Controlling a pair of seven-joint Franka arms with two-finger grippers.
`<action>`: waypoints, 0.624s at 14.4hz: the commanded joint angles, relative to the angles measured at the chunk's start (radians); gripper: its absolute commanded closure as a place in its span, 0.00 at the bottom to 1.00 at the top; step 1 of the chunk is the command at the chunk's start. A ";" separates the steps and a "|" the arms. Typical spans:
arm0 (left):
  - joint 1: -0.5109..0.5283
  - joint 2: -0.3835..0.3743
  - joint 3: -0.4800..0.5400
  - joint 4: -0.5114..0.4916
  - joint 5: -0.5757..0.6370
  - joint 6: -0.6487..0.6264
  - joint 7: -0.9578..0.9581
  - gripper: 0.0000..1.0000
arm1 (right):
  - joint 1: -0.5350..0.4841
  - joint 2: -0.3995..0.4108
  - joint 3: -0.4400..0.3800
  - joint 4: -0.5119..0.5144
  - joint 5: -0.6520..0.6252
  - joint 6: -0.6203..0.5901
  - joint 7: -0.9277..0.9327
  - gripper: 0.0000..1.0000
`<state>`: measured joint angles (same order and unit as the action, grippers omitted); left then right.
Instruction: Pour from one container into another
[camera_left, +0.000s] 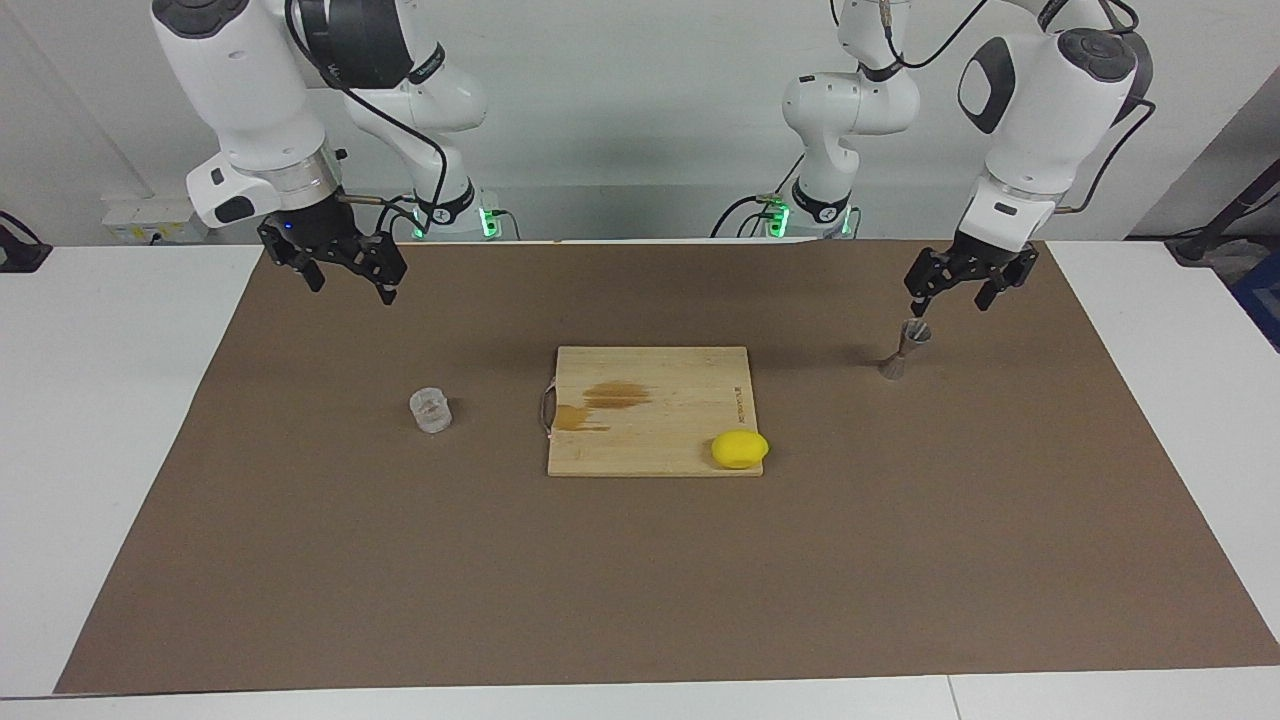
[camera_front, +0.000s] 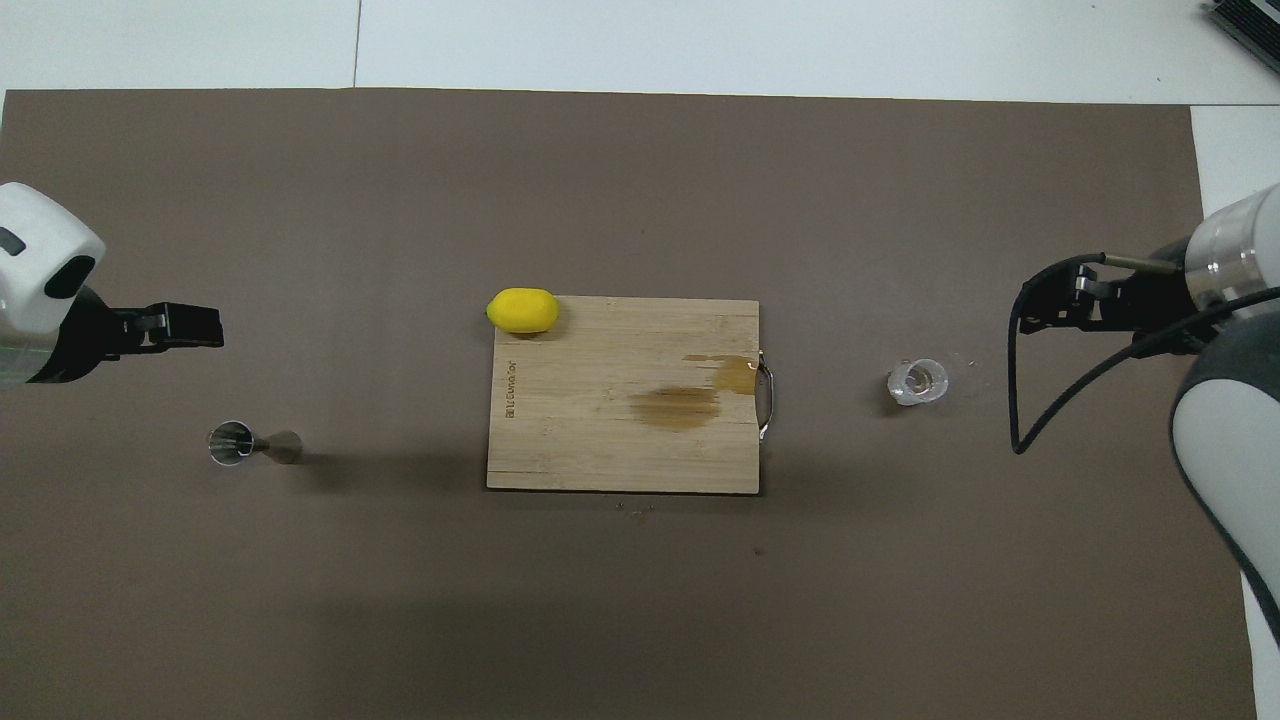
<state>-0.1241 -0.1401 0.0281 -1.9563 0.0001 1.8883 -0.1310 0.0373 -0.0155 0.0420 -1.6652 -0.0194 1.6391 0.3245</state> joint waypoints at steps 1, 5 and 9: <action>0.004 -0.029 0.021 -0.019 0.012 -0.015 0.014 0.00 | -0.010 -0.017 0.004 -0.016 0.009 0.002 -0.019 0.01; 0.148 0.048 0.029 0.068 -0.101 -0.049 0.128 0.00 | -0.010 -0.017 0.003 -0.016 0.009 0.004 -0.019 0.01; 0.288 0.169 0.026 0.140 -0.228 -0.095 0.380 0.00 | -0.010 -0.017 0.003 -0.016 0.009 0.002 -0.019 0.01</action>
<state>0.1111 -0.0553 0.0635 -1.8928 -0.1753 1.8445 0.1533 0.0373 -0.0155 0.0420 -1.6652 -0.0194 1.6391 0.3245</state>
